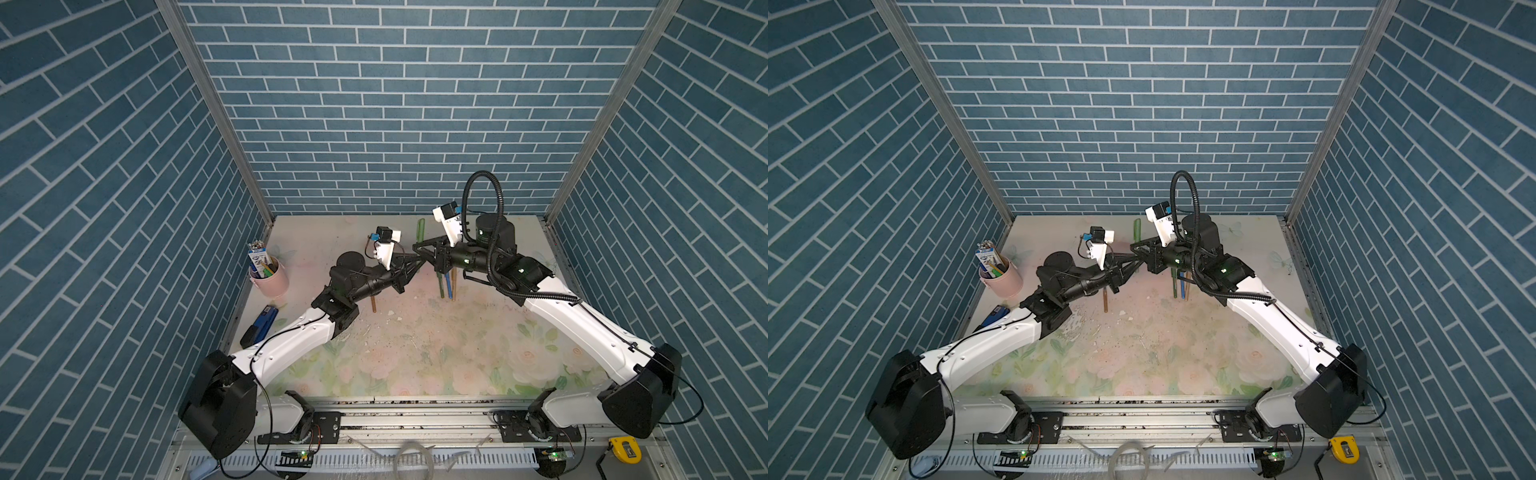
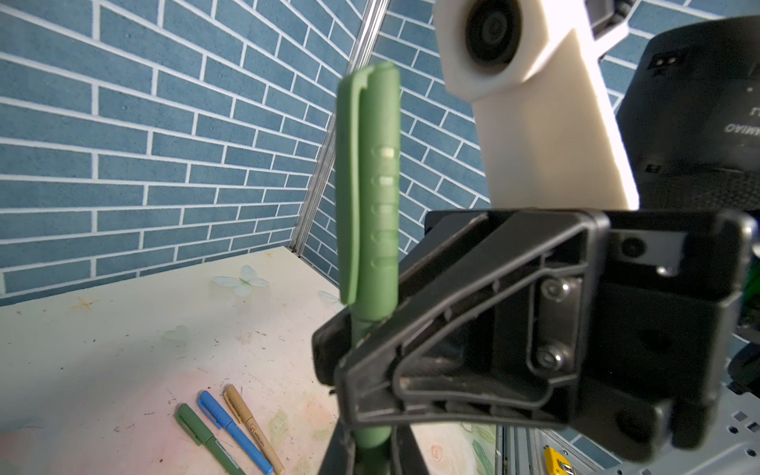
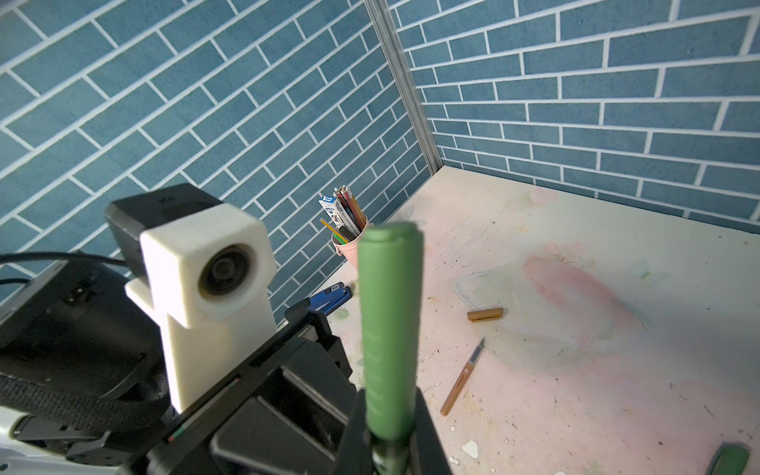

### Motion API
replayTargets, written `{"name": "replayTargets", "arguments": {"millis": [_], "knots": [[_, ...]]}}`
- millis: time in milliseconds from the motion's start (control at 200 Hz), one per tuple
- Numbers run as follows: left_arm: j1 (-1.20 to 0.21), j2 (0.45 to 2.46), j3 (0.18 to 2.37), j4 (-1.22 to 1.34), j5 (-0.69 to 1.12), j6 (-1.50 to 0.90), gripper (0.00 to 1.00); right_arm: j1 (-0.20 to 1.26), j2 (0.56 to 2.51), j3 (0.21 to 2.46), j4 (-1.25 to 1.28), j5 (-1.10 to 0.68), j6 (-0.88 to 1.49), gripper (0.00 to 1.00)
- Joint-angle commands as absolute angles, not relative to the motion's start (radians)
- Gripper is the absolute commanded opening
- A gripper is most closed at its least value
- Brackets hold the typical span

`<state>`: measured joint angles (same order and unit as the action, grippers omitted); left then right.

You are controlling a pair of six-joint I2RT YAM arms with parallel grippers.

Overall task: Insert pens into pen caps
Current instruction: Place a pen at the middle-right of the table.

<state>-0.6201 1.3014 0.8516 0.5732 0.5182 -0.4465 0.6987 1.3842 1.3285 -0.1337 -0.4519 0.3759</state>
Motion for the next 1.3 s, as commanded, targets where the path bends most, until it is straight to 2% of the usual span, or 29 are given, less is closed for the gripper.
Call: {"name": "replayTargets", "arguments": {"millis": [0,125,325,595,740,865,980,1105,1295], "knots": [[-0.623,1.282,0.841,0.598,0.522,-0.438,0.07,0.703,1.371,1.328,-0.104,-0.444,0.402,0.03],[-0.622,1.266,0.833,0.564,0.459,-0.436,0.59,0.703,1.355,1.331,-0.108,-0.410,0.401,0.03],[-0.622,1.203,0.787,0.542,0.290,-0.430,0.99,0.686,1.367,1.425,-0.178,-0.256,0.404,0.03],[-0.617,1.139,0.773,0.444,0.073,-0.393,1.00,0.510,1.417,1.520,-0.300,-0.219,0.491,0.03],[-0.584,1.166,0.859,0.220,-0.032,-0.387,0.99,0.381,1.478,1.459,-0.473,-0.234,0.499,0.03],[-0.496,1.278,1.005,-0.049,-0.069,-0.428,0.95,0.294,1.563,1.366,-0.563,-0.278,0.497,0.03],[-0.385,1.422,1.106,-0.199,-0.031,-0.439,0.86,0.263,1.649,1.305,-0.576,-0.300,0.492,0.04],[-0.300,1.564,1.206,-0.312,0.038,-0.376,0.76,0.258,1.803,1.354,-0.631,-0.305,0.458,0.05],[-0.276,1.763,1.380,-0.523,0.029,-0.225,0.71,0.258,1.959,1.420,-0.614,-0.309,0.450,0.07]]}}
